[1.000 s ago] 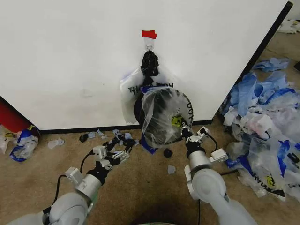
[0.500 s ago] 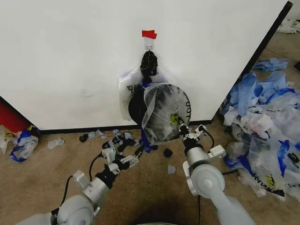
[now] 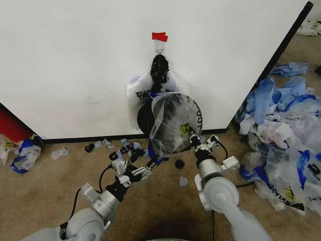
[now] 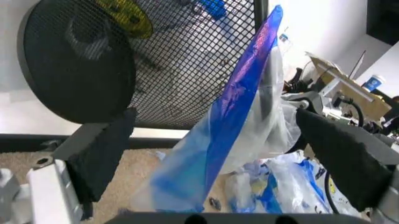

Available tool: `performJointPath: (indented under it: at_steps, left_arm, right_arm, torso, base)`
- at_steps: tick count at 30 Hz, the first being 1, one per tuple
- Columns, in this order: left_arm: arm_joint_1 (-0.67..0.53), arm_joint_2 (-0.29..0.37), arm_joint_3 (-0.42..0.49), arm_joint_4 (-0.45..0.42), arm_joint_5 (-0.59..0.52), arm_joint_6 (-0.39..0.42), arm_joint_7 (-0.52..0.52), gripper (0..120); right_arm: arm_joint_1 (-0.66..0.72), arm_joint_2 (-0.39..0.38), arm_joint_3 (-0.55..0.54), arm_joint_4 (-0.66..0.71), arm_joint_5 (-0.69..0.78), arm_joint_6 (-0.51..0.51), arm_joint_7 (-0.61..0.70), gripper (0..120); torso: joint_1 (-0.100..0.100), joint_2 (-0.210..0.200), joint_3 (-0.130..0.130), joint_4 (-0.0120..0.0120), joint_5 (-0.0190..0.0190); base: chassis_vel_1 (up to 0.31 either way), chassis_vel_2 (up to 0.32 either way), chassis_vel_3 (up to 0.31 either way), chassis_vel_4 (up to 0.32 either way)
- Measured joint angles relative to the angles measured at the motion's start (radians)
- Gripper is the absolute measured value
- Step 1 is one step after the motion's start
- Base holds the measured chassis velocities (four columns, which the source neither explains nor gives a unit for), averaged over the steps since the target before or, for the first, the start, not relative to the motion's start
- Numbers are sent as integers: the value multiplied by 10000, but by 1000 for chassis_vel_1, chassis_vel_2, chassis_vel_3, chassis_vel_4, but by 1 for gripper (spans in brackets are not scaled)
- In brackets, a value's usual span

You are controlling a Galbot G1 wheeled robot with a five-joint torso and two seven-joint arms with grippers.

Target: Pick up the garbage bag from the wall and place it over the trash bin.

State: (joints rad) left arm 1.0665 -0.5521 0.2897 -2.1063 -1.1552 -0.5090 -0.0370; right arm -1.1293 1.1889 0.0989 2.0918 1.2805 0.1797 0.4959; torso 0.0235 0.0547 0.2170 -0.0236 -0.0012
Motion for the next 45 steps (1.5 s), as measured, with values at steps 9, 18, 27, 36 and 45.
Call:
performJointPath:
  at_steps: [9,18,27,36,45]
  left_arm:
    - [18,26,204,-89,-127,26,209,98]
    - [-76,-4,298,-62,-308,42,482,67]
    - [-72,45,356,64,-302,47,519,39]
    - [-172,11,512,198,-286,54,657,1]
    - [-231,-89,-3,356,-341,60,339,0]
  right_arm:
    - [67,-26,18,1,83,-20,8,0]
    - [92,-119,-3,31,111,-46,16,0]
    - [109,-214,79,55,157,-55,17,0]
    - [84,-186,75,84,213,-90,19,0]
    - [-53,-391,101,186,186,-178,61,0]
  torso:
    - [0,0,0,0,0]
    - [0,0,0,-1,0]
    - [0,0,0,0,0]
    - [0,0,0,0,0]
    - [0,0,-1,0,0]
  base:
    - [0,0,0,0]
    - [0,0,0,0]
    - [0,0,0,0]
    - [0,0,0,0]
    - [0,0,0,0]
